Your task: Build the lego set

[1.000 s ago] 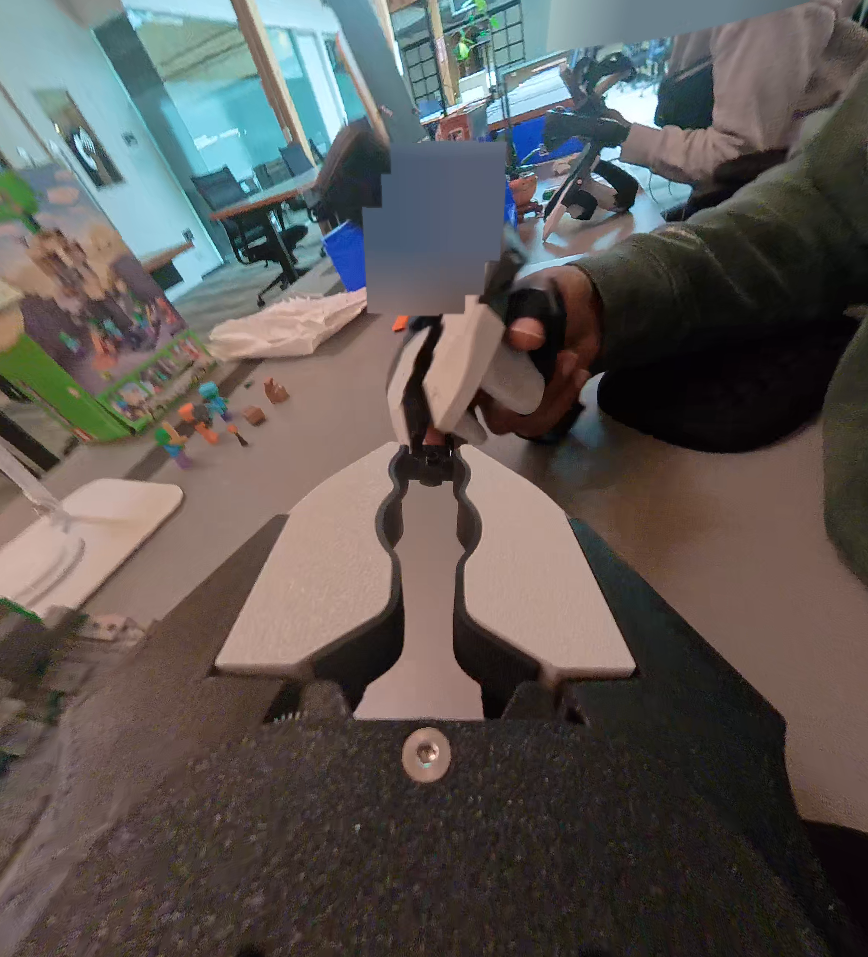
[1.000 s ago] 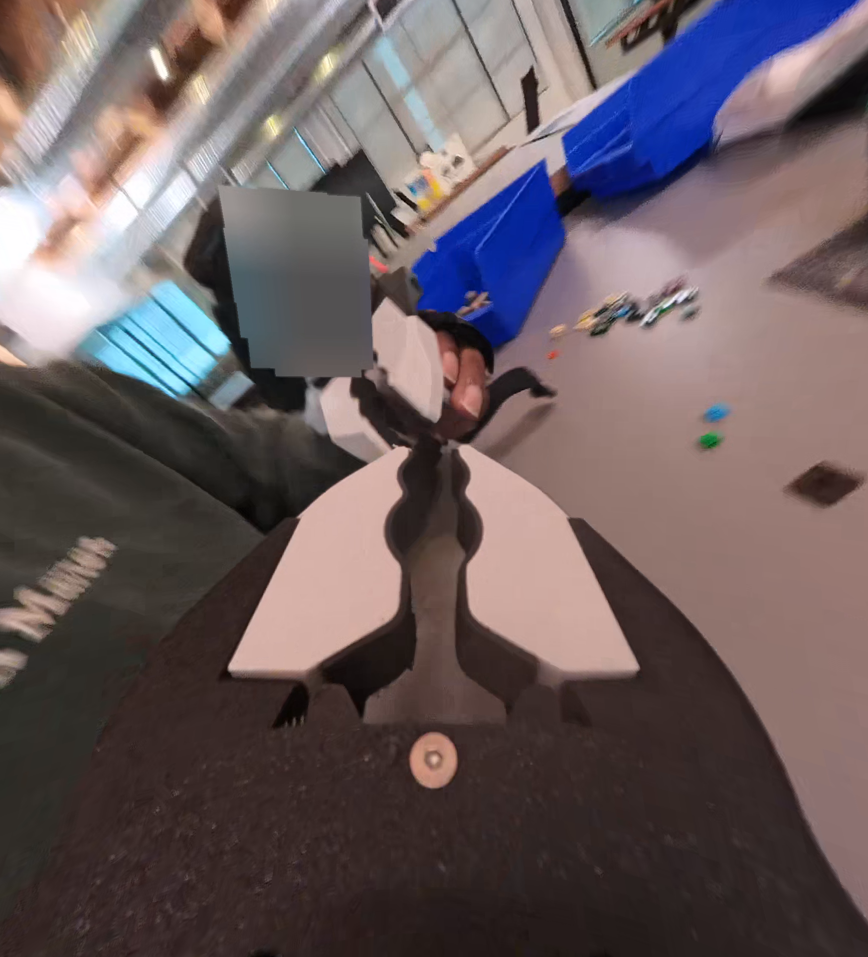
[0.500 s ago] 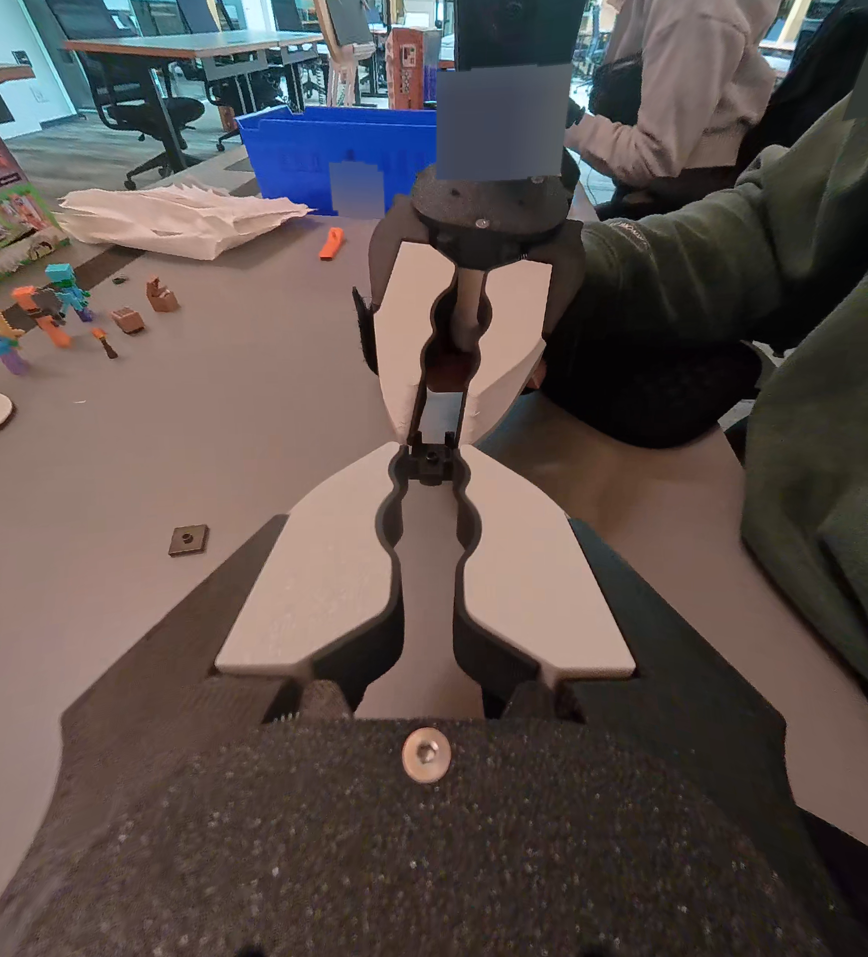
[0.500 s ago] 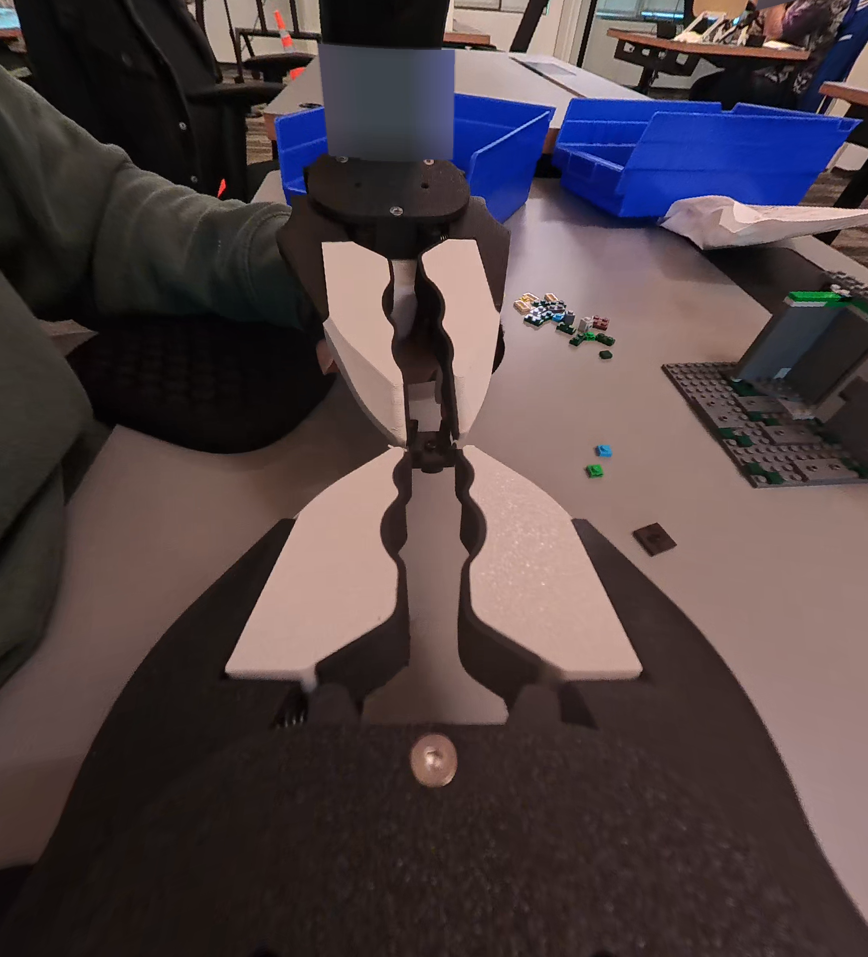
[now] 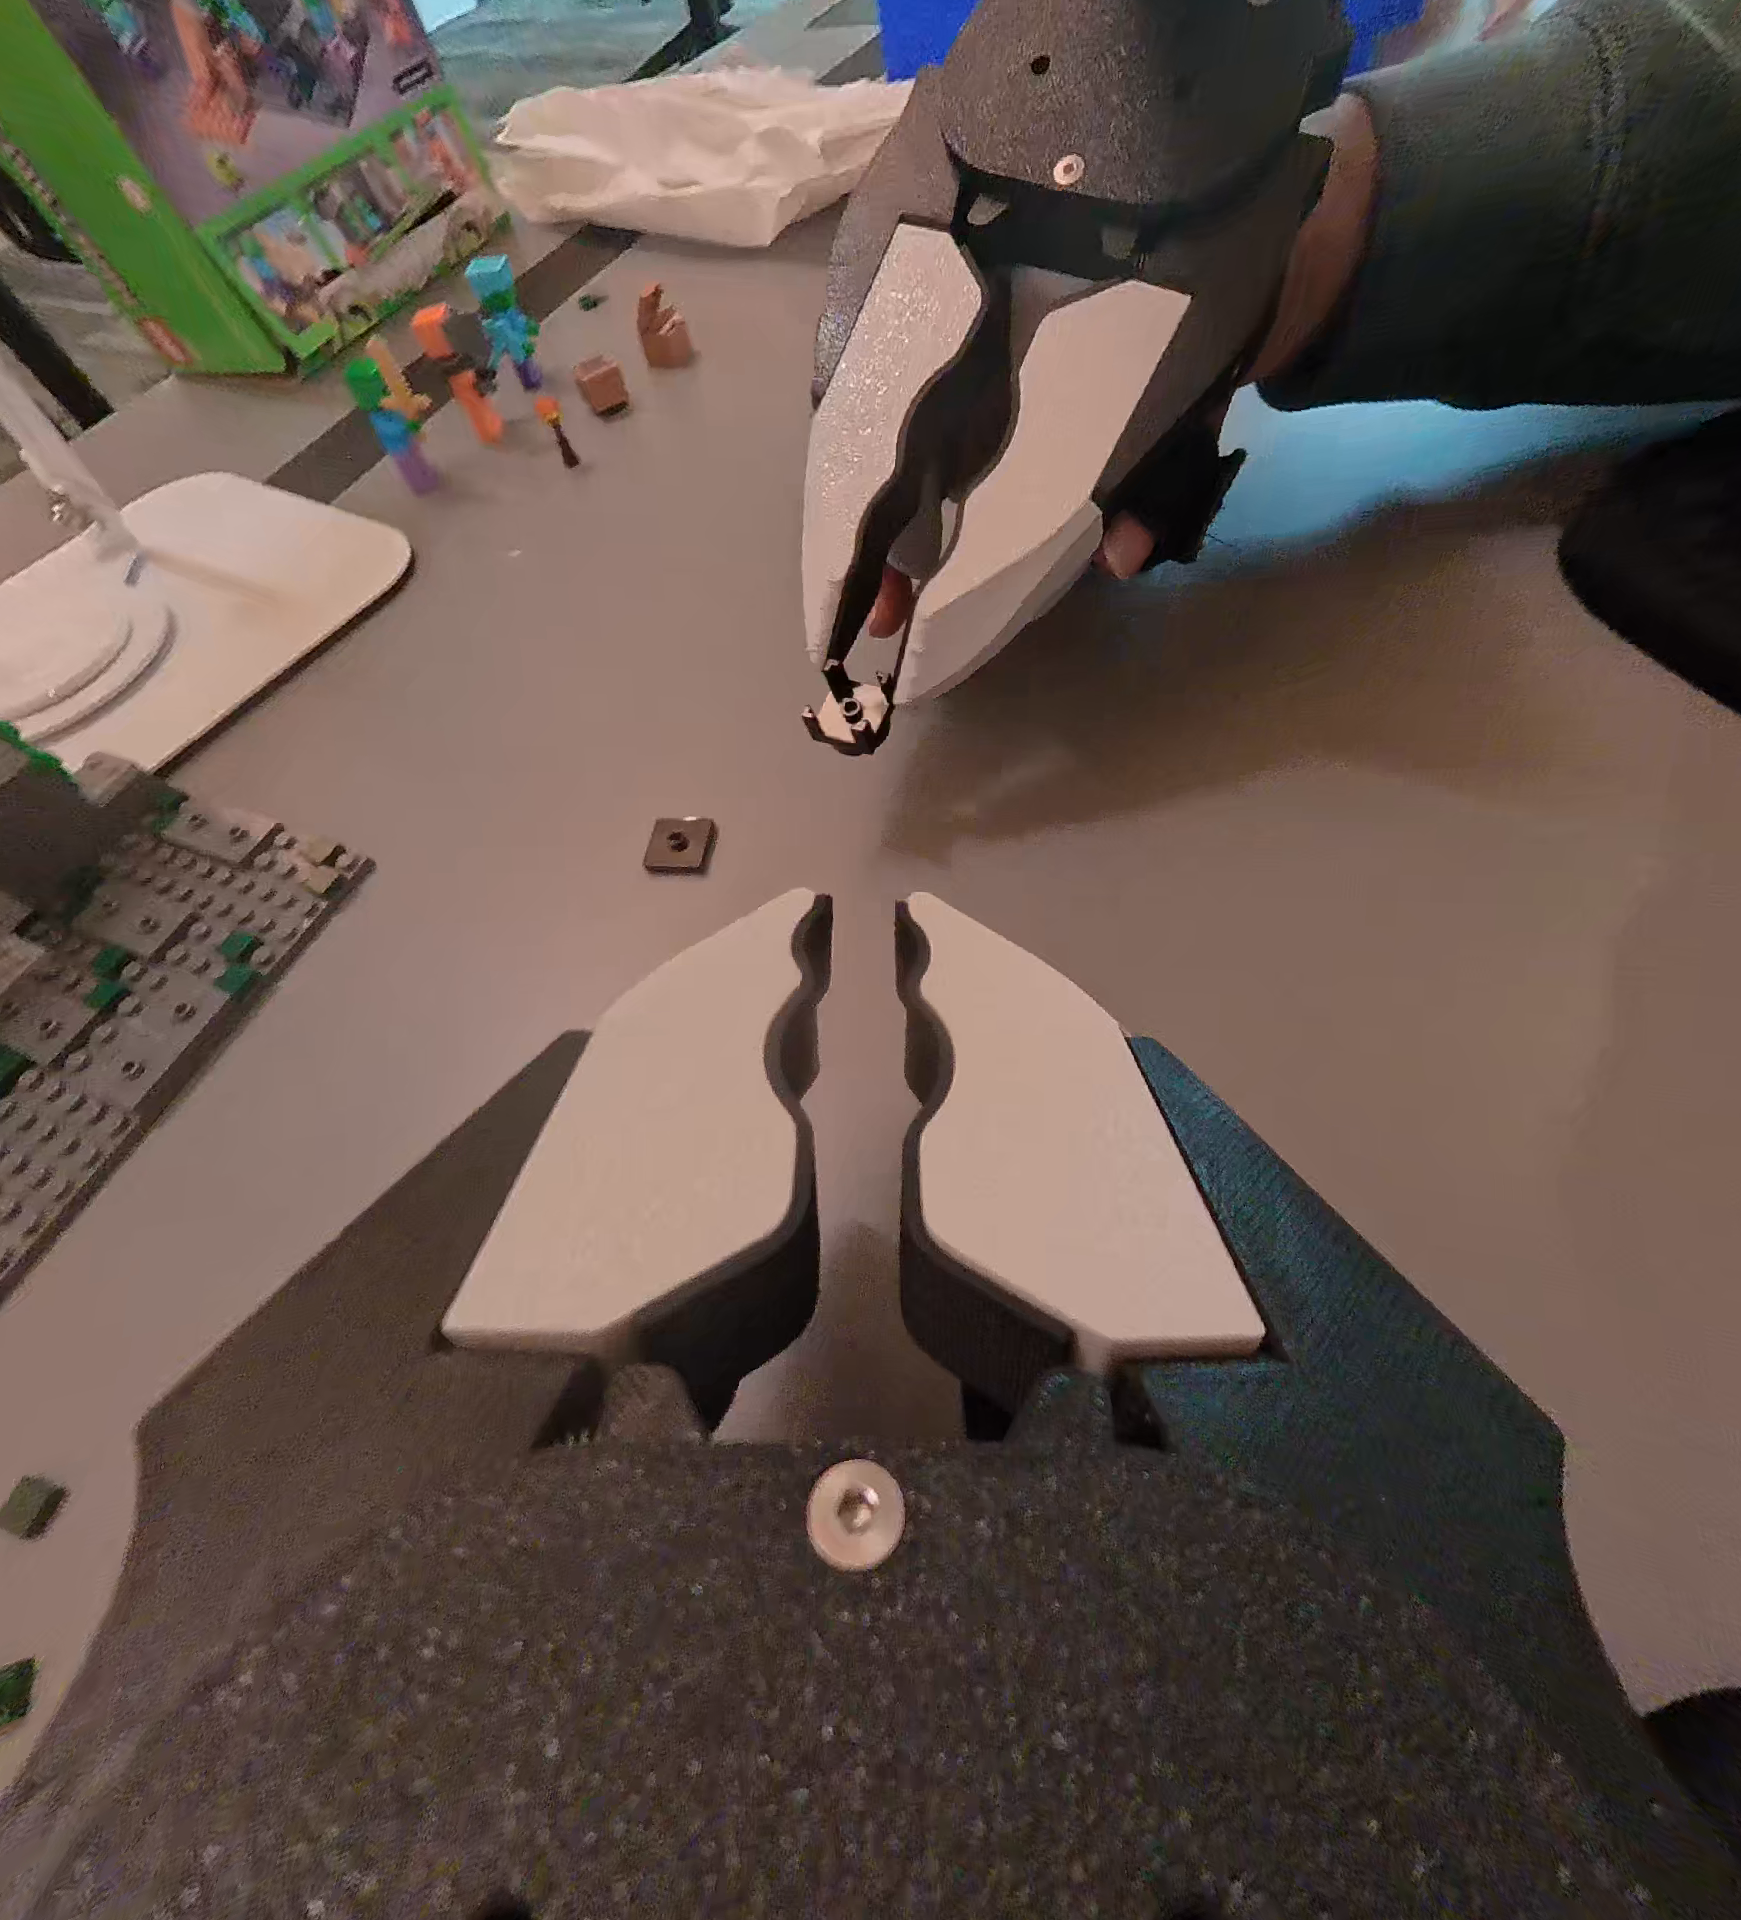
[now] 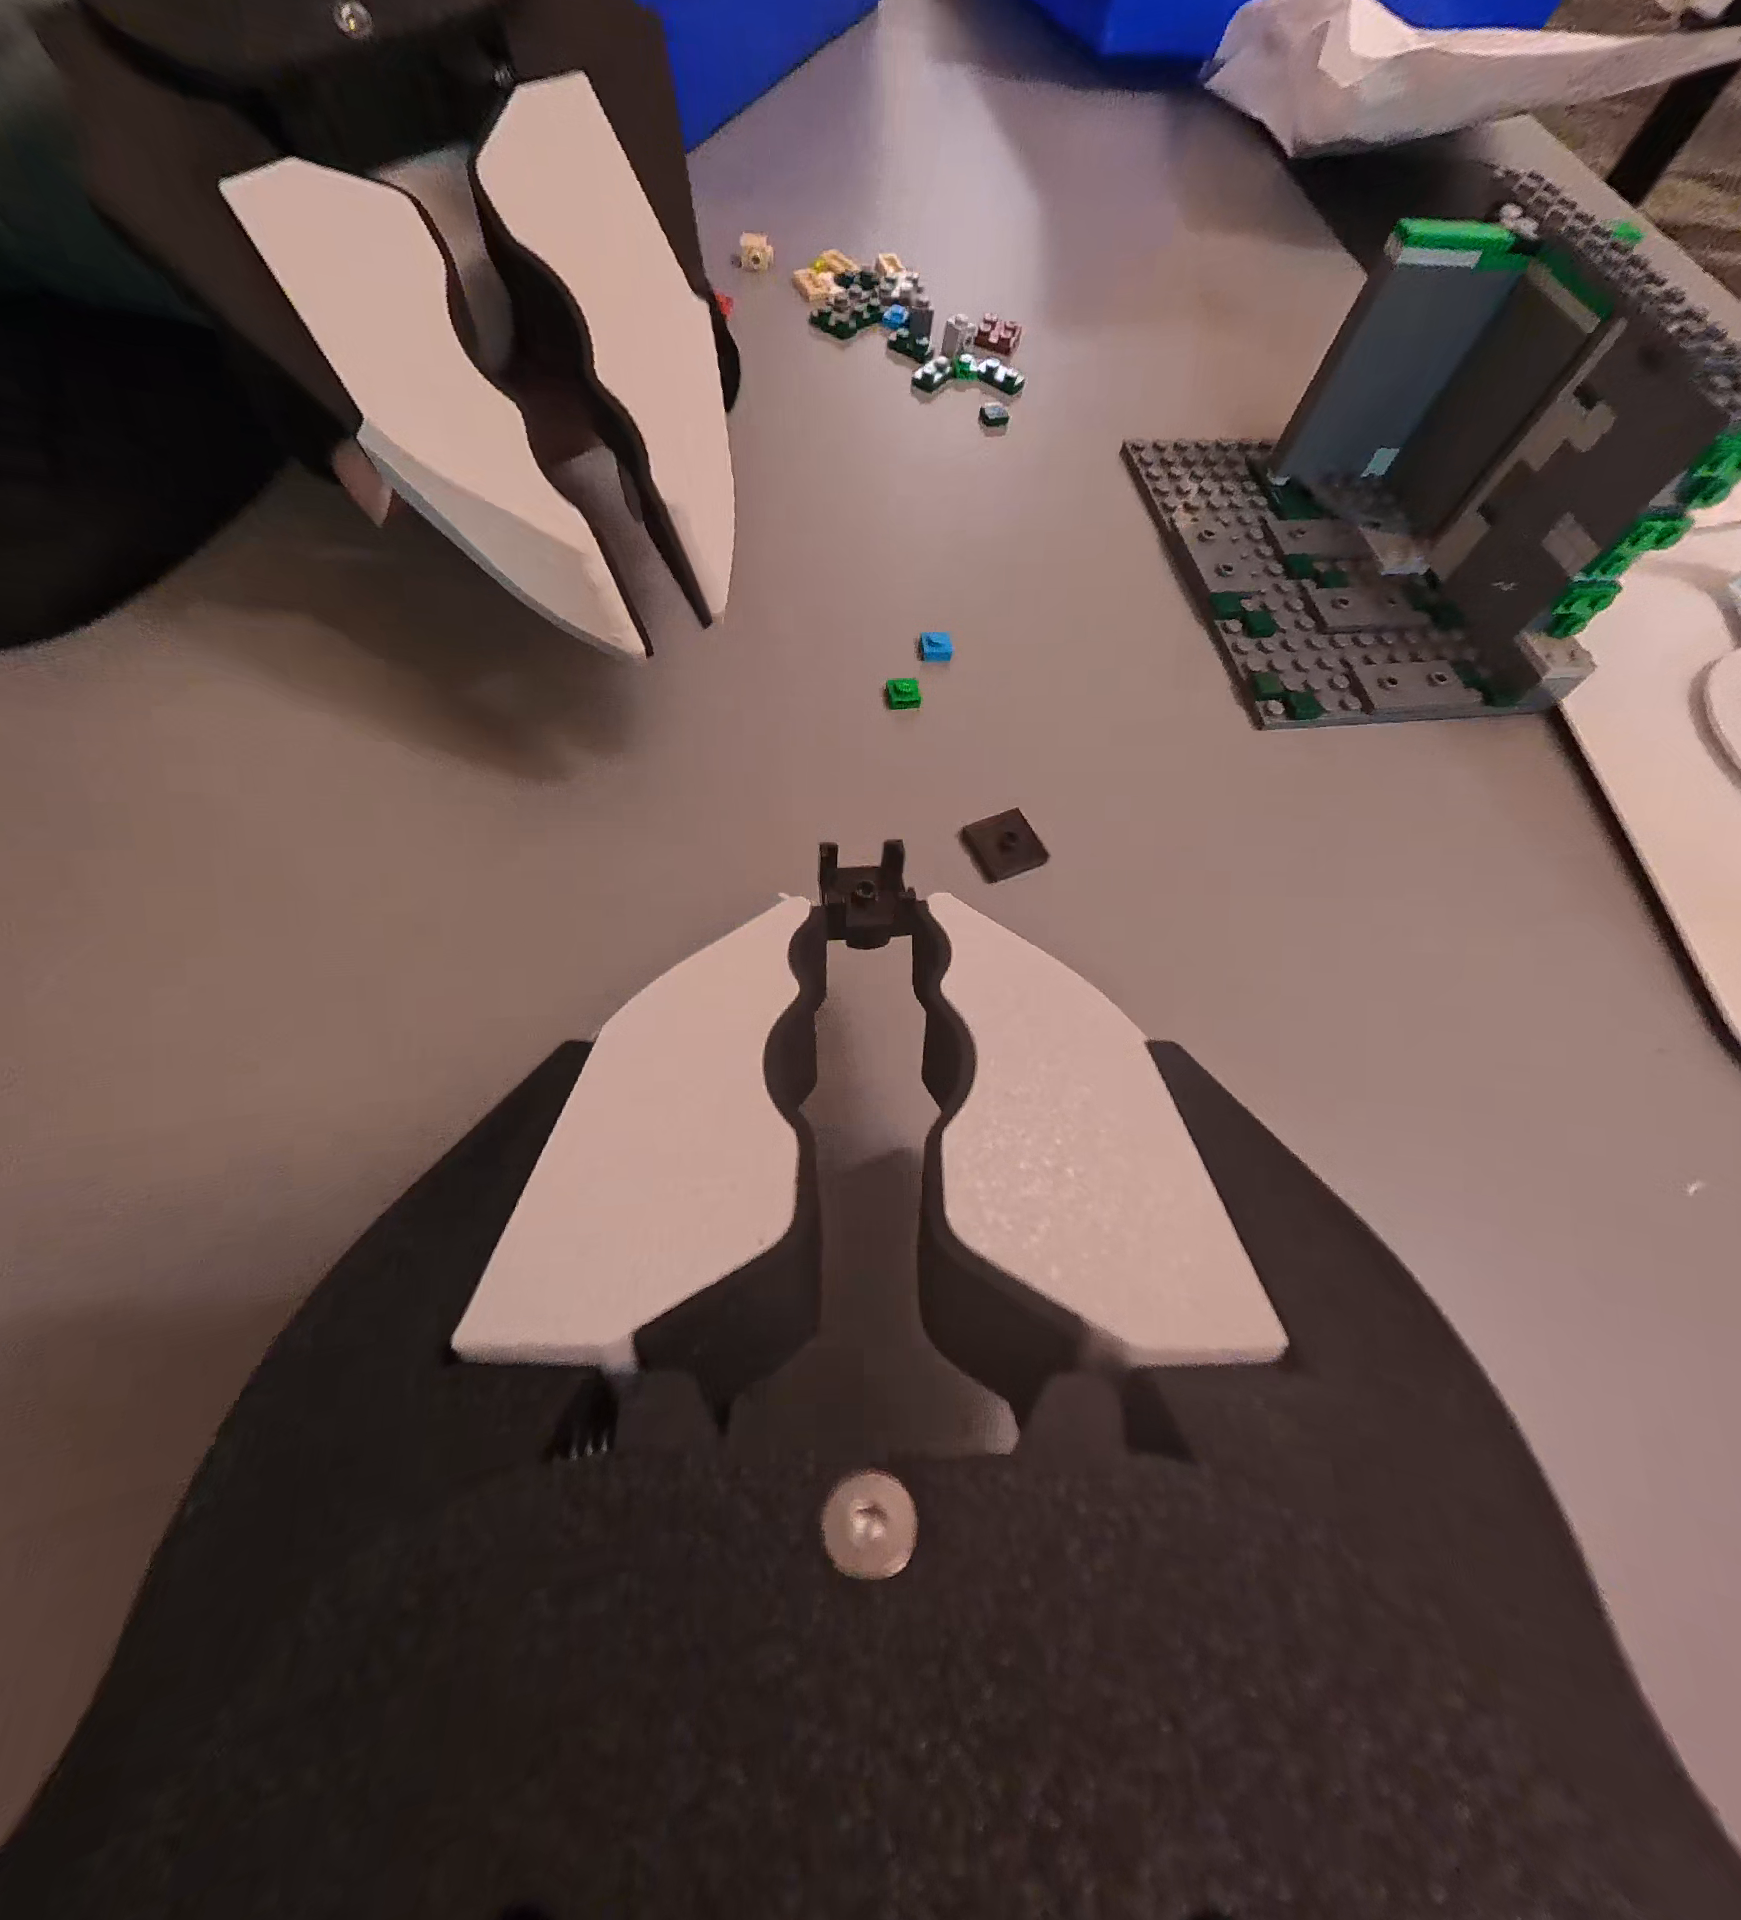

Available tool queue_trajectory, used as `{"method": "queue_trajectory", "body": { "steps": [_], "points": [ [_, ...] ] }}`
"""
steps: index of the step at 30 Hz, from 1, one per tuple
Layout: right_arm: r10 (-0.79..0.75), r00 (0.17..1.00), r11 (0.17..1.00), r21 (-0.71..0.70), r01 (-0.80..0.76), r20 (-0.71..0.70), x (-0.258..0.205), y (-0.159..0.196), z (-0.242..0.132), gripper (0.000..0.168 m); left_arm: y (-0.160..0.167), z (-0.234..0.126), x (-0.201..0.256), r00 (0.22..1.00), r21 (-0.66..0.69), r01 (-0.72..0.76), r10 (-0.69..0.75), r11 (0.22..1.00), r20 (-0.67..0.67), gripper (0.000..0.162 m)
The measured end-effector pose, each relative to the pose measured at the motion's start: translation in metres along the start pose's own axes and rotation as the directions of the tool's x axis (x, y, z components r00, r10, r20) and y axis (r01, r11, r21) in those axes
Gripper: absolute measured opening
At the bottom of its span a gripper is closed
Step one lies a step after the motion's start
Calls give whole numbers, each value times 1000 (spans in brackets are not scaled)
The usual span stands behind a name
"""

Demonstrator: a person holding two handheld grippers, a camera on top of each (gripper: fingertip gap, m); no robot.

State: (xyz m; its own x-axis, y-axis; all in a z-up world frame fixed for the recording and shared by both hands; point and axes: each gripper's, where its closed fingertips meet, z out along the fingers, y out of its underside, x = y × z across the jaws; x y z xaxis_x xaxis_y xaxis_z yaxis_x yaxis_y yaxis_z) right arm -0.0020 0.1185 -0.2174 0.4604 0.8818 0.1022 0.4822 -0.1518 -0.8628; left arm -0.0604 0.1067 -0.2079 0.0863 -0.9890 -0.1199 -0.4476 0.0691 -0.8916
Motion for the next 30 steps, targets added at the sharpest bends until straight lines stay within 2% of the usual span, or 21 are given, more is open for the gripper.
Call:
{"method": "queue_trajectory", "body": {
  "steps": [15, 20, 30],
  "points": [
    [-57, 997, 995, -82, 62, 60, 1, 18, 4, 16, 14, 7, -10, 999, -90, 31, -29, 995, 32, 14],
    [-84, 994, 989, -114, 91, 66, -2, 22, 7, 16, 18, 15, -13, 998, -138, -2, 10, 990, 59, 15],
    [-103, 992, 985, -133, 111, 68, -4, 25, 7, 16, 12, 30, -38, 993, -181, 17, 4, 983, 116, 22]
  ]
}}
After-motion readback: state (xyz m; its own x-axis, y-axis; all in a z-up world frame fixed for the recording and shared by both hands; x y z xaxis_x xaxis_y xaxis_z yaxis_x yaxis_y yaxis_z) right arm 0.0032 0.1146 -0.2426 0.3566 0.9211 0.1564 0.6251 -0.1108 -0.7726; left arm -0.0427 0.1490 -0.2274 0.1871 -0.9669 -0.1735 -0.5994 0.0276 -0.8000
